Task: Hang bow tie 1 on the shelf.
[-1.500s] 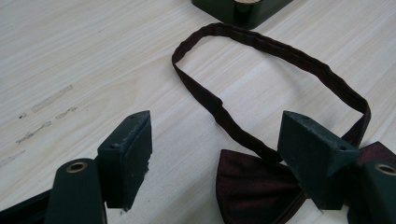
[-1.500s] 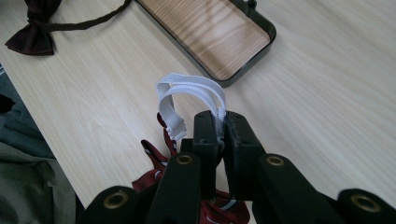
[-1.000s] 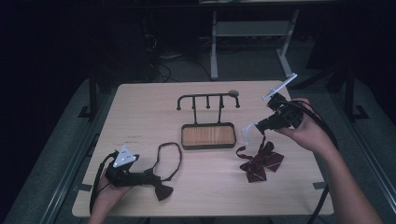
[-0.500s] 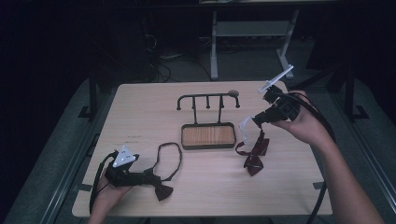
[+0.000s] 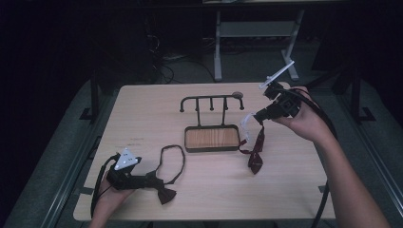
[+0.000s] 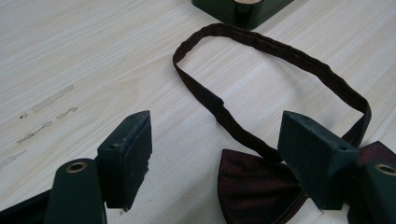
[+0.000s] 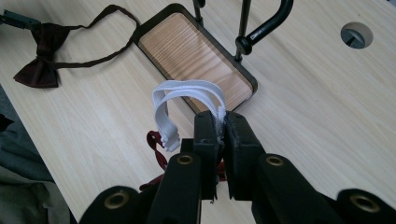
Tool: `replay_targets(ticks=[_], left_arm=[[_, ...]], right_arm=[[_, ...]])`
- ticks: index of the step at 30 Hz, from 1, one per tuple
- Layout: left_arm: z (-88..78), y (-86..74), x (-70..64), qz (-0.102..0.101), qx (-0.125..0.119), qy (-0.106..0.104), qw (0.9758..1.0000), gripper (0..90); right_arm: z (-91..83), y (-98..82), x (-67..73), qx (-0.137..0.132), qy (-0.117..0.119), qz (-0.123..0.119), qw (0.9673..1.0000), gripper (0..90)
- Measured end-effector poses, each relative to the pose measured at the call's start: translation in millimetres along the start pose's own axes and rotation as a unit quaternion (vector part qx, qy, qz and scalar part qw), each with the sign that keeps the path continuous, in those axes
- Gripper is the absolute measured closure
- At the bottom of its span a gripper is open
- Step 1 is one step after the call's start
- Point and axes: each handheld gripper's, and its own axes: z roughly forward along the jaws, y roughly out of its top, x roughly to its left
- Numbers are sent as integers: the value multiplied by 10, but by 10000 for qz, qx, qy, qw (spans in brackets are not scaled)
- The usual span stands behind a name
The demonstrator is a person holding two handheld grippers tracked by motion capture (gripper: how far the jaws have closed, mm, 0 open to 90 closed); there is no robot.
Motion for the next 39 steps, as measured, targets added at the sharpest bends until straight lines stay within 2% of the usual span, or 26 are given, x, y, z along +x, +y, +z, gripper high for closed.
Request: replay_targets(ticks=[8,15,25,39], left_arm=[[1,-5,6,-24,-16,-6,10000,266],[3,-2,4,11,-7,-5,10000,266],[1,-5,10,-15,-19,-21,10000,265],[0,-9,19,-66,-54,-47,10000,264]], right_arm=[[-10,69,-16,5,-27,-14,10000,839],[15,131,-73,-13,-33,66,10000,839],[24,322,-126,36,-146,97,9998,839],[170,507,-328,148,-182,318,9992,838]])
